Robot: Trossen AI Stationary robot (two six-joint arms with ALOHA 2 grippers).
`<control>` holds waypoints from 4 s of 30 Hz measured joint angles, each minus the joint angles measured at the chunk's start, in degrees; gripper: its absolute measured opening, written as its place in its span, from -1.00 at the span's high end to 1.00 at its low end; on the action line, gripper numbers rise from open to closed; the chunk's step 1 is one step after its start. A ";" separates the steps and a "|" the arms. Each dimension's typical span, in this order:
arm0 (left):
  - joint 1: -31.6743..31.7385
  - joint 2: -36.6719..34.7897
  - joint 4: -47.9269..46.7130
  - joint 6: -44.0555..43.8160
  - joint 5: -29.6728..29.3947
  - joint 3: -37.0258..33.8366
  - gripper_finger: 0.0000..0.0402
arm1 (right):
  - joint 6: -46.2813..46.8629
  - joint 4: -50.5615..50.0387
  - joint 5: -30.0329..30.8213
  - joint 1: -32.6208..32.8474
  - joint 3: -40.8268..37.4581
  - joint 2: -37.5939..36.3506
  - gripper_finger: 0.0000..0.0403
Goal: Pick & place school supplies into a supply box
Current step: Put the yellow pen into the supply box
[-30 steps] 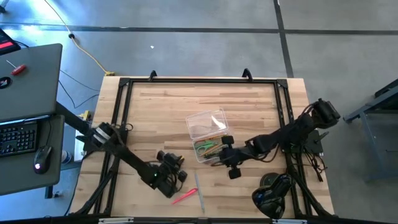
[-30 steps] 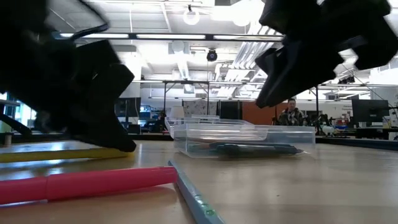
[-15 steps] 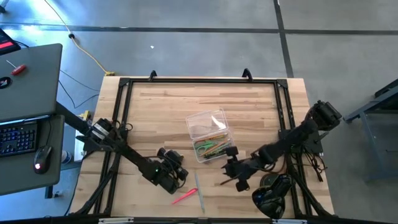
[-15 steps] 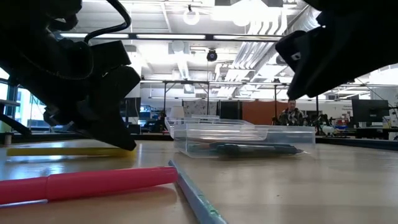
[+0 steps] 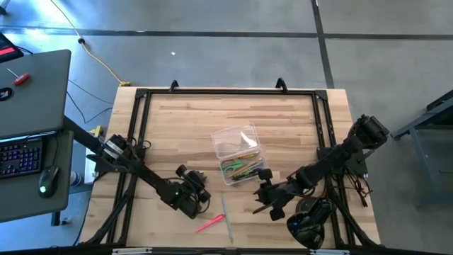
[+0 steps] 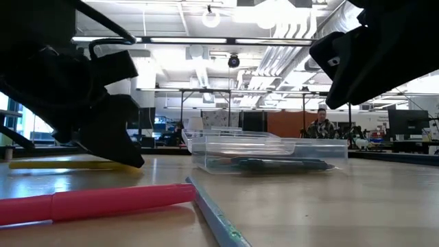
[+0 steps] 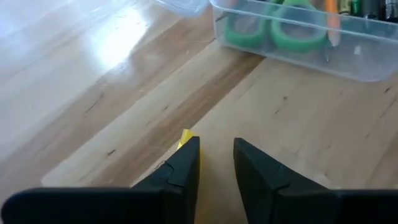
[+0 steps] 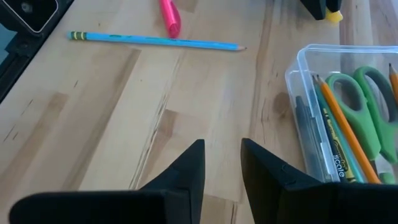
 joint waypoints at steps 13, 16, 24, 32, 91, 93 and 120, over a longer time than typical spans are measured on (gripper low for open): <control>1.16 -7.64 -14.33 20.49 0.51 12.17 0.44 | -1.62 0.30 1.39 -0.22 0.00 0.00 0.59; 1.16 -10.34 -19.87 23.92 1.08 14.56 0.42 | -1.61 0.28 2.16 -0.22 0.00 0.00 0.59; 1.14 -12.74 -21.50 28.47 14.06 10.37 0.28 | -1.36 0.52 2.58 -0.22 0.00 0.00 0.59; 1.14 -18.78 -19.70 31.64 16.34 3.26 0.29 | -1.05 0.90 2.36 -0.21 0.00 0.01 0.59; 2.45 -10.17 57.48 41.57 10.70 -30.08 0.30 | -1.21 3.51 7.50 -0.21 -0.02 0.02 0.59; 3.46 -8.42 59.76 41.49 11.32 -30.12 0.30 | -1.22 3.50 7.49 -0.20 -0.02 0.02 0.59; 7.76 -1.19 88.37 54.13 8.70 -21.15 0.66 | 3.73 3.81 6.71 -0.15 -0.02 0.02 0.59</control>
